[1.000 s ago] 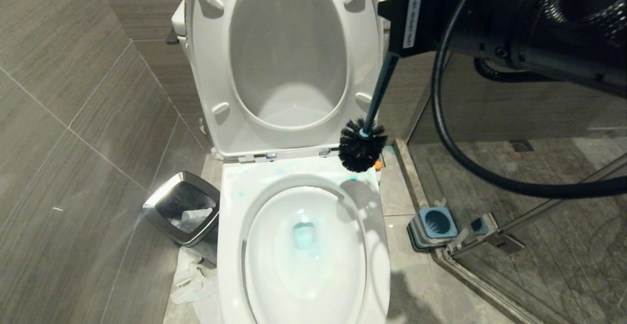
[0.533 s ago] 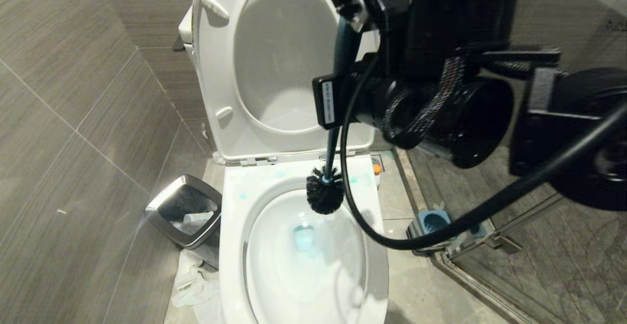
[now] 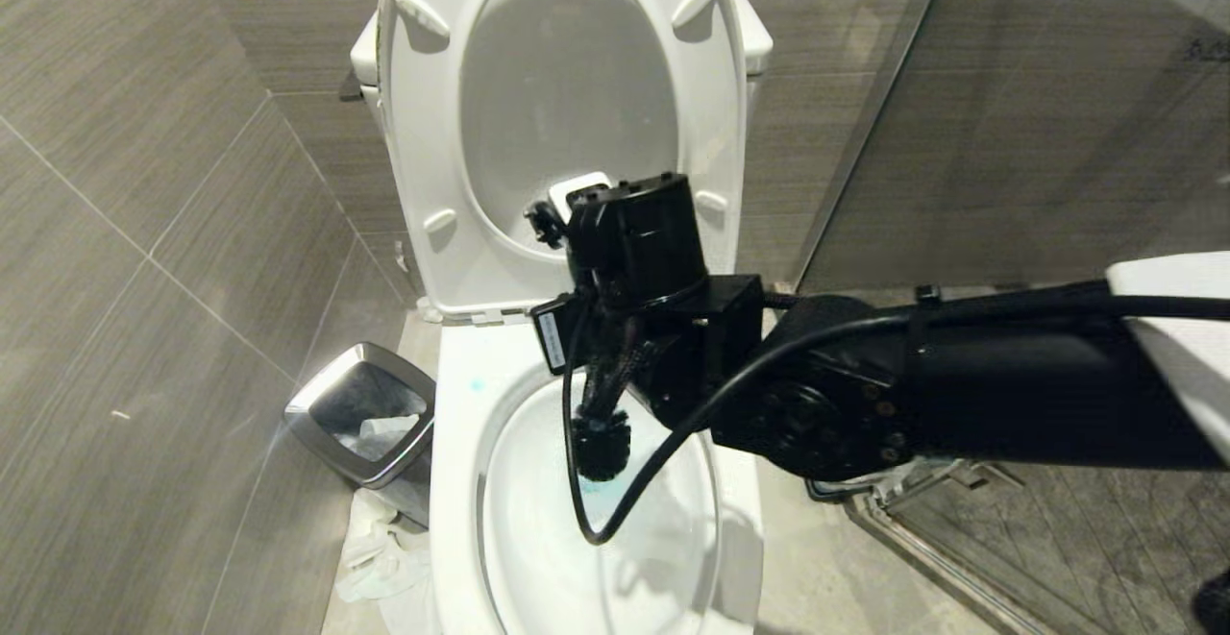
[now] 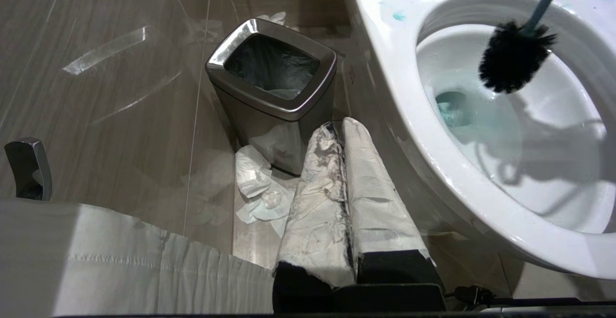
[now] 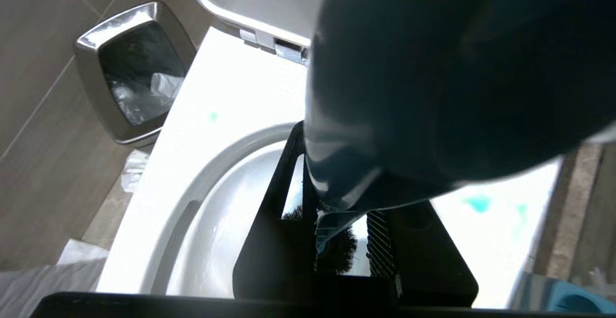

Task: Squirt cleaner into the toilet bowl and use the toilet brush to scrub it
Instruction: Scrub the toilet bowl

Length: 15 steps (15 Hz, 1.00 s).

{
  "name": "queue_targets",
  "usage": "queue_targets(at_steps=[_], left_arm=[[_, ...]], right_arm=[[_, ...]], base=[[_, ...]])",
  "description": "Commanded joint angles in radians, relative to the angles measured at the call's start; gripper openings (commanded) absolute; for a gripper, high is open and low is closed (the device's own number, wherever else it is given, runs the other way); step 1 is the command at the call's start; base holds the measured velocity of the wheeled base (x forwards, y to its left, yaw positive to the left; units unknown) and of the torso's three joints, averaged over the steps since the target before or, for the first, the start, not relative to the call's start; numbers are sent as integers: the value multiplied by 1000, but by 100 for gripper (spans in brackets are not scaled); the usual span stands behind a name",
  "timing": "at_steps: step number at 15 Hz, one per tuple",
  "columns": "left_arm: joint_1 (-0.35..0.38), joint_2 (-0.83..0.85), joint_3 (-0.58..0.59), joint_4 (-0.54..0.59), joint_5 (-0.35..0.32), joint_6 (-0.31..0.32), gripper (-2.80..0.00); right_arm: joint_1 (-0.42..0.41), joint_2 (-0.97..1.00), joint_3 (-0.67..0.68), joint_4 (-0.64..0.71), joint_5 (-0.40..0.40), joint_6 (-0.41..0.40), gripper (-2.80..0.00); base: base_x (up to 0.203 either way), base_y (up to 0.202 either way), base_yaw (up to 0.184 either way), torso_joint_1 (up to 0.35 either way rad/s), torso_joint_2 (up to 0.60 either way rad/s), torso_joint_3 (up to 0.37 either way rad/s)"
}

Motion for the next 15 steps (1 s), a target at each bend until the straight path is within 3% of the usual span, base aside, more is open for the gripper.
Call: queue_targets(at_steps=[1,8,11,15], left_arm=[[0,0,0,0,0,0,-280],[0,0,0,0,0,0,-280],[0,0,0,0,-1,2,-280],[0,0,0,0,0,2,-280]], right_arm=[[-14,118,-28,-45,-3,-2,-280],[-76,339,-166,-68,3,4,-280],[-93,453,-287,-65,4,-1,-280],[-100,501,-308,-67,1,-7,-280]], base=[[0,0,0,0,0,0],[0,0,0,0,0,0],[0,0,0,0,0,0],[0,0,0,0,0,0]])
